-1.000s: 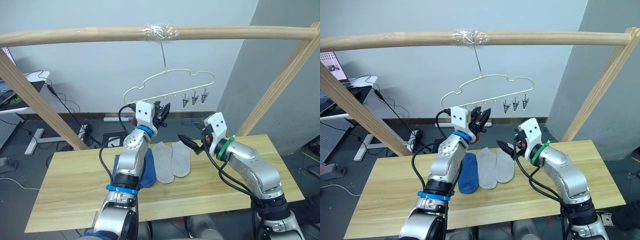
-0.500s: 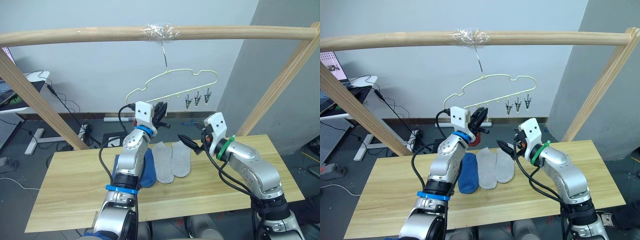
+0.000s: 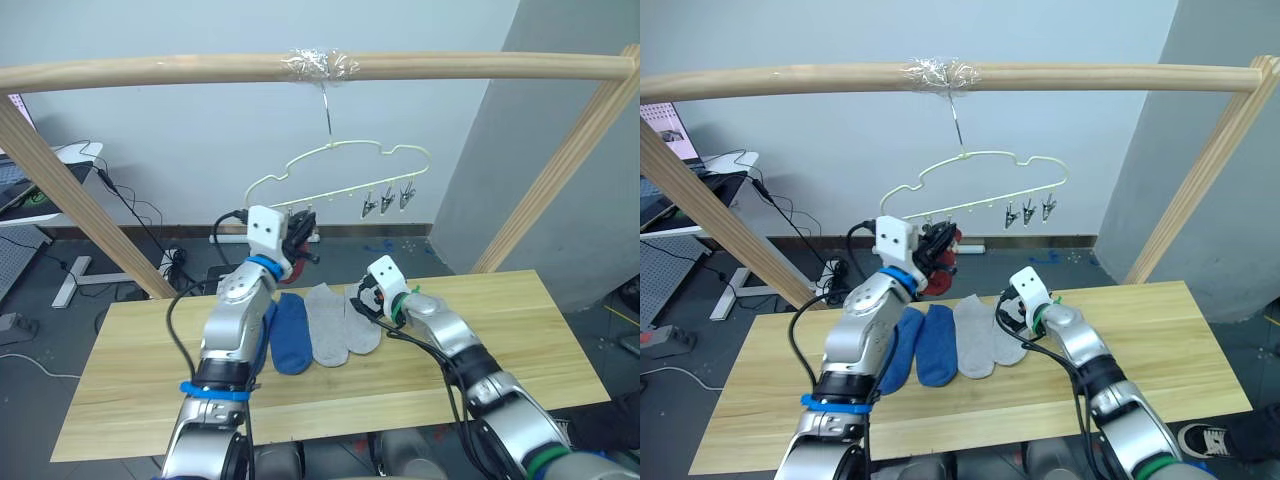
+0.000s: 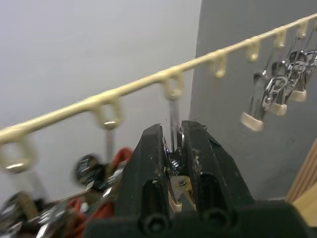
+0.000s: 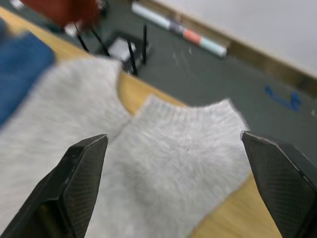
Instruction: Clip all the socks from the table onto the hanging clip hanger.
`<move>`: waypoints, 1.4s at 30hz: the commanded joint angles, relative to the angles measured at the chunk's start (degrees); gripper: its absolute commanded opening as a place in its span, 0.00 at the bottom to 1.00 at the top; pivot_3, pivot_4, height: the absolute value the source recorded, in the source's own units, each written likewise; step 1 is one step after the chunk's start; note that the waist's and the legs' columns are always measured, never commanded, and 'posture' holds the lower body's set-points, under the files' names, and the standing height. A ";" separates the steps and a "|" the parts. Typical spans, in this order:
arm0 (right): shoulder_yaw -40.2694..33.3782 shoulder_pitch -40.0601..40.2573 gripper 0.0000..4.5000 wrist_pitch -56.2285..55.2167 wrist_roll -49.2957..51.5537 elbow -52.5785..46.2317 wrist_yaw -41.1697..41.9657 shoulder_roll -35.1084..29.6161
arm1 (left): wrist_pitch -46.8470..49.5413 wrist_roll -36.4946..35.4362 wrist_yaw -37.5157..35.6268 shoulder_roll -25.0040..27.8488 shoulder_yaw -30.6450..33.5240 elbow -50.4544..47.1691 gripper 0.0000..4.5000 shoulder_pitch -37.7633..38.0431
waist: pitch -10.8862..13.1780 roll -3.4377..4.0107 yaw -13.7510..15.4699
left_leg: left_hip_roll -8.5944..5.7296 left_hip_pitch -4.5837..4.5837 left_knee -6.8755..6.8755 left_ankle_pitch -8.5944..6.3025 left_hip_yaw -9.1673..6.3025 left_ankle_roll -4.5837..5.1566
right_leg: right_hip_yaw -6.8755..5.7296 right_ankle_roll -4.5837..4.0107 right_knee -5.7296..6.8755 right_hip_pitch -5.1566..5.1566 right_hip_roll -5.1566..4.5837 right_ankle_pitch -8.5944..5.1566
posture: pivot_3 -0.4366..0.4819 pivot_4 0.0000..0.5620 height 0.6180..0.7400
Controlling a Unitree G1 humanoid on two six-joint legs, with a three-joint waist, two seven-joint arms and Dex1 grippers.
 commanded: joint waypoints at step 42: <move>-0.67 26.96 0.02 -18.06 -4.28 -63.19 16.84 -15.52 | 44.56 -51.26 18.19 -6.07 21.86 -5.35 0.05 -4.12 | 0.03 -0.25 1.83 | 0.03 0.75 -0.07 -0.12 -0.01 -0.22 | -0.04 0.17 -0.27 0.80 0.00 -0.46 | 0.39 0.20 1.00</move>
